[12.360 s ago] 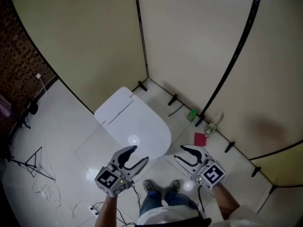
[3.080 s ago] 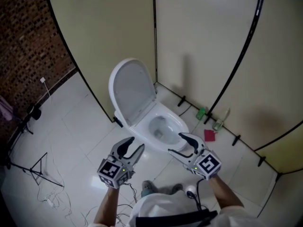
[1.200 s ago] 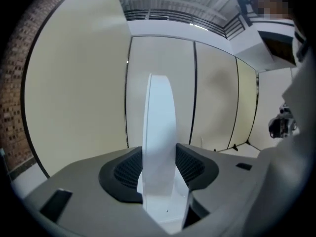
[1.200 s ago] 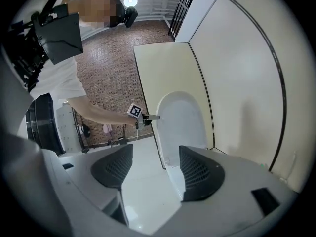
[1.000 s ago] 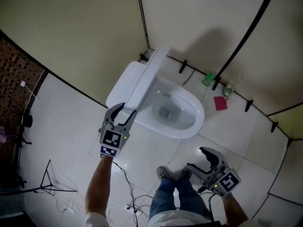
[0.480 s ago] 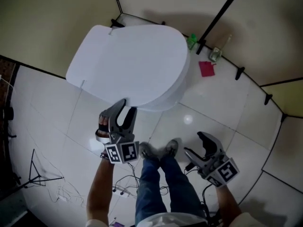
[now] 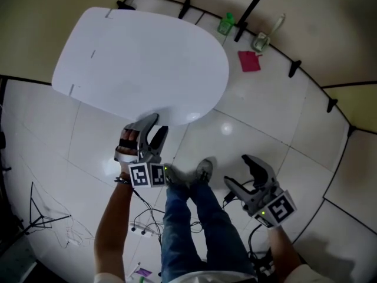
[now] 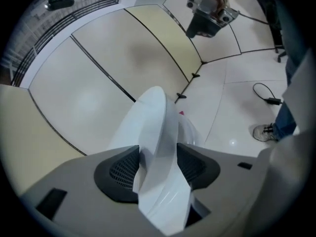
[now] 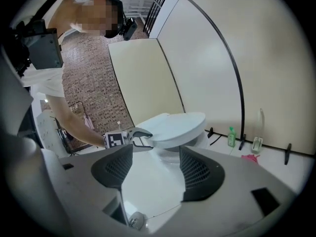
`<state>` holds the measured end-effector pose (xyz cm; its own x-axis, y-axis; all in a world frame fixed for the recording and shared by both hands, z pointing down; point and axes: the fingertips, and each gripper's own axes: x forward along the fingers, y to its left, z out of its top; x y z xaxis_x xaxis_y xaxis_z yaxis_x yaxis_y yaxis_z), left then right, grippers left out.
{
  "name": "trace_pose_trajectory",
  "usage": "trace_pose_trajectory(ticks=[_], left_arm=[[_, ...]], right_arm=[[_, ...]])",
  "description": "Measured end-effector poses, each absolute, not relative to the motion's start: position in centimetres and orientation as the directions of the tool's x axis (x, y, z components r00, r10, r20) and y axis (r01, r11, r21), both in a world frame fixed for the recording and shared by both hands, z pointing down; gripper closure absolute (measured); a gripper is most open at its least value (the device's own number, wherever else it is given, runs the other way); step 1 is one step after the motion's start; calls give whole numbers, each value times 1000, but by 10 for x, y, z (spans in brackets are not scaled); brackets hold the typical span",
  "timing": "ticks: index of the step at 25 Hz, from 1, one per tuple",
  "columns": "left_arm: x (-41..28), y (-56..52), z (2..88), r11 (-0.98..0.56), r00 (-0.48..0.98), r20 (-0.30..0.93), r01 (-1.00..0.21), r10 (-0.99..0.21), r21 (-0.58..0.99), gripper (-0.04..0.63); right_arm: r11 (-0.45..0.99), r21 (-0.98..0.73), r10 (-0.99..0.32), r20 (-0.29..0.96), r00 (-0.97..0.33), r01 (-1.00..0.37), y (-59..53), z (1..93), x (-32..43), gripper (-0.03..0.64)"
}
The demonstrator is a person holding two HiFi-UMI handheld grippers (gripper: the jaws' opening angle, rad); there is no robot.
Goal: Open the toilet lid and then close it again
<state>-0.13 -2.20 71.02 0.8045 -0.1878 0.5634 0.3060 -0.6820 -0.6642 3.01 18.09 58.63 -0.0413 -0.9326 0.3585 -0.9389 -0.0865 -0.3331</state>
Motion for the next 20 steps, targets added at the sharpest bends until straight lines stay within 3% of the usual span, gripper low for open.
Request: trace_pose_trajectory(ticks=[8,15,20], left_arm=[[1,-16,780,-660,690,703,449,-171,-602,349],[2,-3,768,-782,703,703,377,-108,-497,350],[3,31,683,-914,815,578,262,38,-309,350]], right_arm=[[-78,-358,-924,377,-67,-930,191,604,28,322],[-62,-331,-929,363,-67,-942,189,600,38,322],[-21,-244,-929,363,-71,-970,178,574,54,322]])
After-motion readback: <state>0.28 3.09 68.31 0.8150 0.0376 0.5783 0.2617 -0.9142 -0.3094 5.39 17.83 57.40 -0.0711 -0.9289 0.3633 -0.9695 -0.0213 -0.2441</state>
